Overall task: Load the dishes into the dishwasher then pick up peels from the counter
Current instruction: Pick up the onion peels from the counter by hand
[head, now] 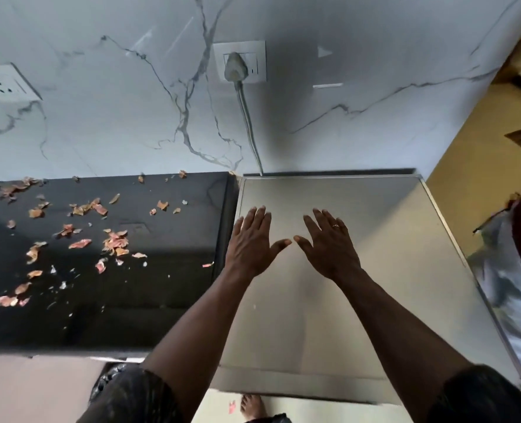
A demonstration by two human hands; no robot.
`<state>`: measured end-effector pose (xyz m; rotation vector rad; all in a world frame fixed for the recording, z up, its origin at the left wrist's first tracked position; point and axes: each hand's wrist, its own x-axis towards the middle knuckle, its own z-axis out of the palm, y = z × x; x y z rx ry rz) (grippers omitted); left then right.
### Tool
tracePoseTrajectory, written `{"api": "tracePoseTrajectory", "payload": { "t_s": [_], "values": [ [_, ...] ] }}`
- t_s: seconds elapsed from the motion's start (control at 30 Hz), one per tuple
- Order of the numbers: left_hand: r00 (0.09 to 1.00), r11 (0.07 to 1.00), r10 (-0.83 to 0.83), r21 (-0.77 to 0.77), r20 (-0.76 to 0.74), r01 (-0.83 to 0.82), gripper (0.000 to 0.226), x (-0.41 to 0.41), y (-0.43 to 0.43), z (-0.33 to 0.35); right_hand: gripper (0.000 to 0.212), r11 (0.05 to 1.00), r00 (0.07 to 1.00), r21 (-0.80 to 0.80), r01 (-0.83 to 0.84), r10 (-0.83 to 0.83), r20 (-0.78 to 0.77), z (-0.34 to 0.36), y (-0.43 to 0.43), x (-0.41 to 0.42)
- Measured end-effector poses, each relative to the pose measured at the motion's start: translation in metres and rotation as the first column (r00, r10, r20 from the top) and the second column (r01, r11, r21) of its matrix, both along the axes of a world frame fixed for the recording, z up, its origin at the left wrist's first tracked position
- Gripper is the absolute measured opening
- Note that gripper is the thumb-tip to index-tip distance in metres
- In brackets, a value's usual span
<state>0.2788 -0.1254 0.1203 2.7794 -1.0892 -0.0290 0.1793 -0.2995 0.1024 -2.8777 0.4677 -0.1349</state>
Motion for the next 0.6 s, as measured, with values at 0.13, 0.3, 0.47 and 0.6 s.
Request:
{"api": "tracePoseTrajectory", "payload": {
  "t_s": [0.13,0.3,0.47,0.6],
  "values": [
    [1.000,1.000,-0.001,0.009,0.016,0.001,0.092,0.039,-0.008,0.012,0.066,0.999,0.999,0.015,-0.033,0.033,0.002,0.015,-0.006,0.043],
    [0.996,0.998,0.056,-0.017,0.066,-0.055,0.107,0.087,-0.023,0.042,0.069,0.993,0.992,-0.010,-0.118,0.118,0.039,0.053,-0.023,0.104],
    [0.989,0.996,0.085,-0.050,0.121,-0.079,0.099,0.138,-0.041,0.082,0.068,0.977,0.980,-0.114,-0.180,0.188,0.062,0.105,-0.034,0.177],
    [0.985,0.996,0.079,-0.059,0.155,-0.070,0.089,0.174,-0.048,0.113,0.074,0.960,0.972,-0.191,-0.204,0.221,0.074,0.142,-0.034,0.223]
  ]
}}
